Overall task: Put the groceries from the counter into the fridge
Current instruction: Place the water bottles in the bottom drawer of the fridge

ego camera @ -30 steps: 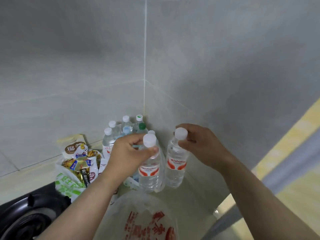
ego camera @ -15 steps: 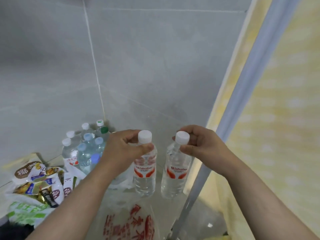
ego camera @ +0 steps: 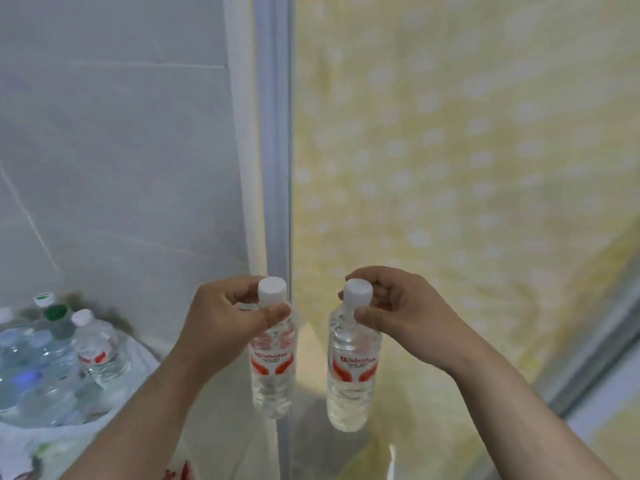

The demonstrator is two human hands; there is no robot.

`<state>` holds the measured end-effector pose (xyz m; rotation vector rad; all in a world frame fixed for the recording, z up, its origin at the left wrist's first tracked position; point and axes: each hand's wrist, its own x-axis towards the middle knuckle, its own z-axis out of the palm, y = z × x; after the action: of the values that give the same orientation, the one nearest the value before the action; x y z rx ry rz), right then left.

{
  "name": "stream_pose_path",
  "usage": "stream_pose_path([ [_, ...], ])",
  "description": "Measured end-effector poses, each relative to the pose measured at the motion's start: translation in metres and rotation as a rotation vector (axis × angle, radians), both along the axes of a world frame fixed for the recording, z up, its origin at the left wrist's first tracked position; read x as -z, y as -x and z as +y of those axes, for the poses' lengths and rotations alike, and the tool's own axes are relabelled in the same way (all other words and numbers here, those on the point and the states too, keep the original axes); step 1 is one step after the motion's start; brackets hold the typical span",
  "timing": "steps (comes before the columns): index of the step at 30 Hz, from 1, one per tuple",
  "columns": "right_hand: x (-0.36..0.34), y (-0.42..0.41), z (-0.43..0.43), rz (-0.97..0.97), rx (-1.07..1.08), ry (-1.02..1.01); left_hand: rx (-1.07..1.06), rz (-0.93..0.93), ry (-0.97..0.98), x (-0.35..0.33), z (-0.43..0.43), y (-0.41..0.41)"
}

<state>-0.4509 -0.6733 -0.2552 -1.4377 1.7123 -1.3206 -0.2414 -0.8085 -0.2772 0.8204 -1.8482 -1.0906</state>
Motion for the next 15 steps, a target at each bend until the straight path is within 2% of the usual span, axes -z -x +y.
stream_pose_path([
  [10, -0.003, 0.072, 0.150, -0.018, 0.226, 0.062, 0.248, -0.013, -0.036, -0.004, 0.100, 0.115],
  [15, -0.003, 0.097, 0.222, -0.041, 0.349, 0.092, 0.407, -0.005, 0.011, -0.006, 0.152, 0.165],
])
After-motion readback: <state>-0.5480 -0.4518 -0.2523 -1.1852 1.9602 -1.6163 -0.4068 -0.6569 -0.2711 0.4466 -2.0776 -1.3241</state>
